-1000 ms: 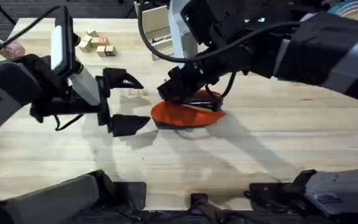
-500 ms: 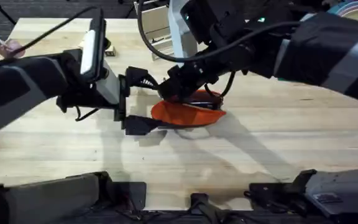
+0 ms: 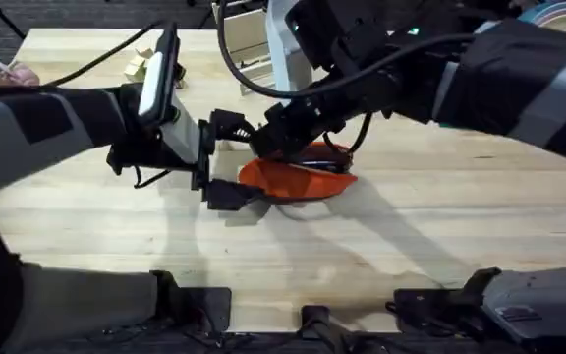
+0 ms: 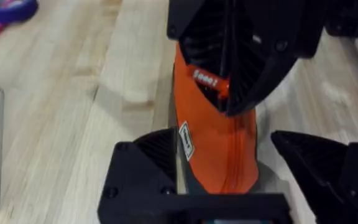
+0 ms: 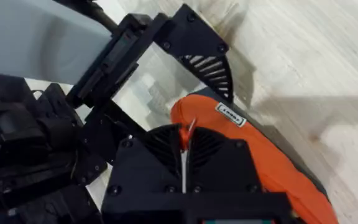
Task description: Unzip the bag, pick up the pens from the table one at a time and place them inside, then zip the bag closed.
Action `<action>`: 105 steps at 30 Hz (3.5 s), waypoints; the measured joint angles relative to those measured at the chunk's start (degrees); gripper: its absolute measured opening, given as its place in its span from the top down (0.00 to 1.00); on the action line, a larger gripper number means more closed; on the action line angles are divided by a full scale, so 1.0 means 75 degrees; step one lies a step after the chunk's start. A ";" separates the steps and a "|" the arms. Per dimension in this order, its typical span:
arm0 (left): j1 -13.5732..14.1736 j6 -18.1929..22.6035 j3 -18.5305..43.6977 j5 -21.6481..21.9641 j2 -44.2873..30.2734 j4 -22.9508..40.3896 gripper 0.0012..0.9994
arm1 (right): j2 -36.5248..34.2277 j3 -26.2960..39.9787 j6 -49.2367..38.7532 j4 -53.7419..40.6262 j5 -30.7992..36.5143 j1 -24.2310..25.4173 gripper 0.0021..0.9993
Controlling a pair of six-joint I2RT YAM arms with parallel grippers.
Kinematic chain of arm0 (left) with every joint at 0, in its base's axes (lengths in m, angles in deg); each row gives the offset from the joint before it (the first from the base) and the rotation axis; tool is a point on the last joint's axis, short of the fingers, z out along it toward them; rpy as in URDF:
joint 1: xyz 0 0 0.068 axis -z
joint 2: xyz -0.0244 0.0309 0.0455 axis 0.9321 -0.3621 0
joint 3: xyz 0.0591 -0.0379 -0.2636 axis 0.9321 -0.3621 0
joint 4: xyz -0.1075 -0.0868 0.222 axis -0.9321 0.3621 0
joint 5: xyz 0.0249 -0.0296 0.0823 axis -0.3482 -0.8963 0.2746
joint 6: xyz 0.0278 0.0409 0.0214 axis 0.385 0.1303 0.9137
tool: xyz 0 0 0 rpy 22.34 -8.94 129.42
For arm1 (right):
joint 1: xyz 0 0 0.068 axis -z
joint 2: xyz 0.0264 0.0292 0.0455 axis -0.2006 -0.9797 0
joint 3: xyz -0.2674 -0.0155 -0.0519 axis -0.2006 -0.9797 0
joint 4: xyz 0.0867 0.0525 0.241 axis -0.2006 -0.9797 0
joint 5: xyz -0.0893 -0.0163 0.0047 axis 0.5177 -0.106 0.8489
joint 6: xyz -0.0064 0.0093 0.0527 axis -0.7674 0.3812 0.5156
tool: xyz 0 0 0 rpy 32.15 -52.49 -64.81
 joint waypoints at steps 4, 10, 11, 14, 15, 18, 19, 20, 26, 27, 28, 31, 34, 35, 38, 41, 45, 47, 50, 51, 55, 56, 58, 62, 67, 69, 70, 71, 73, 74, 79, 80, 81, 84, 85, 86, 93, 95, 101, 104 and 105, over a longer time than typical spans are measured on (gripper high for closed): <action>0.0000 -0.0003 0.0000 -0.0290 0.0000 -0.0020 0.25 | 0.0000 0.0000 -0.0001 0.0000 0.0000 0.0000 0.97; 0.0000 0.0005 0.0000 -0.0414 0.0000 -0.0024 0.58 | 0.0000 0.0000 0.0000 0.0000 0.0000 0.0000 0.97; 0.0000 0.0001 0.0000 -0.0414 0.0000 -0.0022 0.61 | 0.0000 0.0000 -0.0002 0.0002 0.0000 0.0000 0.97; 0.0000 -0.0001 0.0000 -0.0411 0.0000 -0.0017 0.72 | 0.0000 0.0000 0.0000 0.0015 0.0003 0.0000 0.97; 0.0000 -0.0003 0.0000 -0.0408 0.0000 -0.0020 0.77 | 0.0000 0.0000 0.0000 0.0020 0.0003 0.0000 0.97; 0.0000 0.0000 0.0000 -0.0402 0.0000 -0.0023 0.90 | 0.0000 0.0000 0.0000 0.0032 0.0003 0.0000 0.97; 0.0000 0.0000 0.0000 -0.0402 0.0000 -0.0023 0.94 | 0.0000 0.0000 0.0000 0.0029 0.0003 0.0000 0.97; 0.0000 0.0000 0.0000 -0.0405 0.0000 -0.0023 0.95 | 0.0000 0.0000 -0.0002 0.0029 0.0003 0.0000 0.97; 0.0000 0.0000 0.0000 -0.0389 0.0000 -0.0020 0.95 | 0.0000 0.0000 -0.0003 -0.0019 0.0003 0.0000 0.97; 0.0000 0.0000 0.0000 -0.0384 0.0000 -0.0020 0.96 | 0.0000 0.0000 -0.0002 -0.0029 0.0003 0.0000 0.97; 0.0000 0.0000 0.0000 -0.0381 0.0000 -0.0021 0.96 | 0.0000 0.0000 0.0000 -0.0032 0.0003 0.0006 0.97; 0.0000 0.0000 0.0000 -0.0376 0.0000 -0.0020 0.96 | 0.0000 0.0000 -0.0002 -0.0097 0.0000 0.0048 0.97; 0.0017 0.0000 0.0000 -0.0376 0.0000 -0.0023 0.96 | 0.0000 0.0000 0.0000 -0.0274 -0.0017 0.0175 0.97; 0.0026 0.0000 0.0000 -0.0358 0.0000 -0.0023 0.96 | 0.0000 0.0000 0.0000 -0.0341 -0.0032 0.0225 0.97; 0.0029 0.0000 0.0000 -0.0326 0.0000 -0.0026 0.96 | 0.0000 0.0000 0.0000 -0.0720 -0.0089 0.0584 0.97; 0.0026 0.0000 0.0000 -0.0303 0.0000 -0.0029 0.96 | 0.0000 0.0000 -0.0037 -0.0922 -0.0119 0.0813 0.97; 0.0028 0.0000 0.0000 -0.0297 -0.0001 -0.0052 0.96 | 0.0000 0.0000 -0.0161 -0.1186 -0.0173 0.1102 0.97; 0.0028 0.0000 0.0000 -0.0298 -0.0003 -0.0055 0.96 | 0.0000 0.0000 -0.0211 -0.1308 -0.0233 0.1244 0.97; 0.0029 0.0000 0.0000 -0.0300 -0.0003 -0.0055 0.96 | 0.0000 0.0000 -0.0292 -0.1478 -0.0284 0.1450 0.97; 0.0029 0.0000 0.0000 -0.0304 0.0000 -0.0055 0.96 | 0.0000 0.0000 -0.0321 -0.1550 -0.0303 0.1541 0.97; 0.0035 0.0000 0.0000 -0.0309 -0.0003 -0.0058 0.96 | 0.0000 0.0000 -0.0437 -0.1798 -0.0375 0.1919 0.97; 0.0035 0.0000 0.0000 -0.0312 -0.0003 -0.0064 0.96 | 0.0000 0.0000 -0.0458 -0.1851 -0.0388 0.2027 0.97; 0.0041 0.0000 0.0000 -0.0303 -0.0002 -0.0079 0.96 | 0.0000 0.0000 -0.0507 -0.1935 -0.0407 0.2237 0.97; 0.0041 0.0000 0.0000 -0.0294 0.0000 -0.0079 0.96 | 0.0000 0.0000 -0.0644 -0.2121 -0.0405 0.2692 0.97; 0.0042 0.0000 0.0000 -0.0291 -0.0003 -0.0082 0.96 | 0.0000 0.0000 -0.0804 -0.2241 -0.0379 0.3174 0.97; 0.0044 0.0000 0.0000 -0.0291 -0.0003 -0.0085 0.96 | 0.0000 0.0000 -0.0831 -0.2261 -0.0279 0.3315 0.97; 0.0044 0.0000 0.0000 -0.0291 -0.0003 -0.0086 0.96 | 0.0000 0.0000 -0.0846 -0.2270 -0.0230 0.3366 0.97; 0.0044 0.0000 0.0000 -0.0294 -0.0001 -0.0087 0.96 | 0.0000 0.0000 -0.0859 -0.2294 -0.0196 0.3411 0.97; 0.0059 0.0000 0.0000 -0.0294 -0.0003 -0.0089 0.96 | 0.0000 0.0000 -0.0863 -0.2341 -0.0106 0.3488 0.97; 0.0071 0.0000 0.0000 -0.0294 -0.0003 -0.0087 0.96 | 0.0000 0.0000 -0.0866 -0.2346 -0.0057 0.3521 0.97; 0.0085 0.0000 0.0000 -0.0292 -0.0003 -0.0084 0.96 | 0.0000 -0.0043 -0.1006 -0.2349 0.0001 0.3714 0.97; 0.0085 0.0000 -0.0002 -0.0294 -0.0003 -0.0086 0.96 | 0.0000 -0.0071 -0.1018 -0.2348 -0.0002 0.3756 0.97; 0.0086 0.0000 -0.0003 -0.0291 -0.0003 -0.0090 0.96 | -0.0077 -0.0134 -0.1037 -0.2340 -0.0007 0.3899 0.97; 0.0086 0.0000 -0.0009 -0.0262 -0.0003 -0.0085 0.96 | -0.0269 -0.0232 -0.1056 -0.2296 -0.0001 0.4096 0.97; 0.0085 0.0000 -0.0015 -0.0262 -0.0003 -0.0087 0.96 | -0.0333 -0.0288 -0.1058 -0.2245 -0.0001 0.4167 0.97; 0.0085 0.0000 -0.0020 -0.0259 -0.0003 -0.0087 0.96 | -0.0392 -0.0360 -0.1058 -0.2184 -0.0003 0.4239 0.97; 0.0099 0.0000 -0.0029 -0.0242 -0.0003 -0.0085 0.96 | -0.0700 -0.1028 -0.1028 -0.1476 -0.0112 0.4554 0.97; 0.0108 0.0000 -0.0029 -0.0241 -0.0003 -0.0085 0.96 | -0.0814 -0.1216 -0.0991 -0.1244 -0.0176 0.4611 0.97; 0.0122 0.0000 -0.0029 -0.0239 -0.0003 -0.0085 0.96 | -0.0973 -0.1522 -0.0854 -0.0986 -0.0344 0.4736 0.97; 0.0122 0.0000 -0.0029 -0.0239 -0.0003 -0.0085 0.96 | -0.0970 -0.1526 -0.0851 -0.0947 -0.0346 0.4741 0.97; 0.0122 0.0000 -0.0029 -0.0239 -0.0003 -0.0085 0.96 | -0.0971 -0.1527 -0.0851 -0.0938 -0.0344 0.4741 0.97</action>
